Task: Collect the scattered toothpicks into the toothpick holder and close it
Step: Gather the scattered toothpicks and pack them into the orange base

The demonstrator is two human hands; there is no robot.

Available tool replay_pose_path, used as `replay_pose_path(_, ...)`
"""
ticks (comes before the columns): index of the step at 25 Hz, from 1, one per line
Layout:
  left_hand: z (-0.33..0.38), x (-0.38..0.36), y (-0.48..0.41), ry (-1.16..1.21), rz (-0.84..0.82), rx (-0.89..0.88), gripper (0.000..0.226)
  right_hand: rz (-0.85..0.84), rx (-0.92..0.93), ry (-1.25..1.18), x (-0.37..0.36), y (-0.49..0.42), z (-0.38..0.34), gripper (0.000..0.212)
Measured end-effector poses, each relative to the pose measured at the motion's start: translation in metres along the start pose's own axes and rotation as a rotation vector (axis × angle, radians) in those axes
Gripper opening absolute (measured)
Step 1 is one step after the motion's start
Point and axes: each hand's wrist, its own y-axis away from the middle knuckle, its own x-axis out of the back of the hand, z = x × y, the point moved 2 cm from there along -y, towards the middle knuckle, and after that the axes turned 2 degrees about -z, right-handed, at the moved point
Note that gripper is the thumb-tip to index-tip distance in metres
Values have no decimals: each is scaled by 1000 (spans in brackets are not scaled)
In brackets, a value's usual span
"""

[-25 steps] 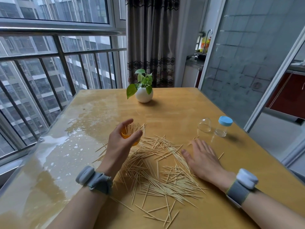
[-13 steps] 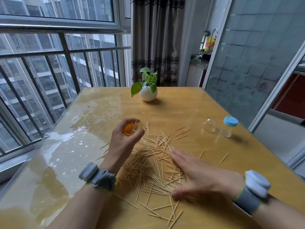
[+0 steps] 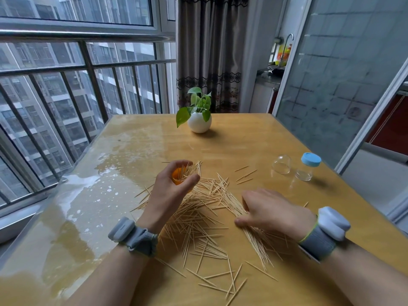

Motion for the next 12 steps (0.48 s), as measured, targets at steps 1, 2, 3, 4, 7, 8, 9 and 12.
replay_pose_path(1,-2,0,0,-19,-9,-7,46,3,-2,0,1,-2,-1,38)
replay_pose_path(2,-4,-1,-1,-41,-17,-10,46,8,-3,1,2,-5,-1,33)
replay_pose_path(3,-6,-1,-1,-61,-23,-11,45,10,-7,-2,3,-9,-1,28)
replay_pose_path(4,-8,-2,-2,-76,-26,-11,44,7,-14,-11,3,-13,1,24)
replay_pose_path(7,-9,-3,-3,-98,-39,-8,48,-37,-23,-79,3,-27,7,23)
replay_pose_path(8,-9,-3,-3,-106,-54,-5,53,-48,-13,-111,3,-30,10,23)
replay_pose_path(9,-8,-4,-3,-118,-75,-3,58,-55,0,-152,3,-33,13,22)
replay_pose_path(12,-5,-8,-1,-148,-172,26,71,-56,17,-378,9,-39,25,23)
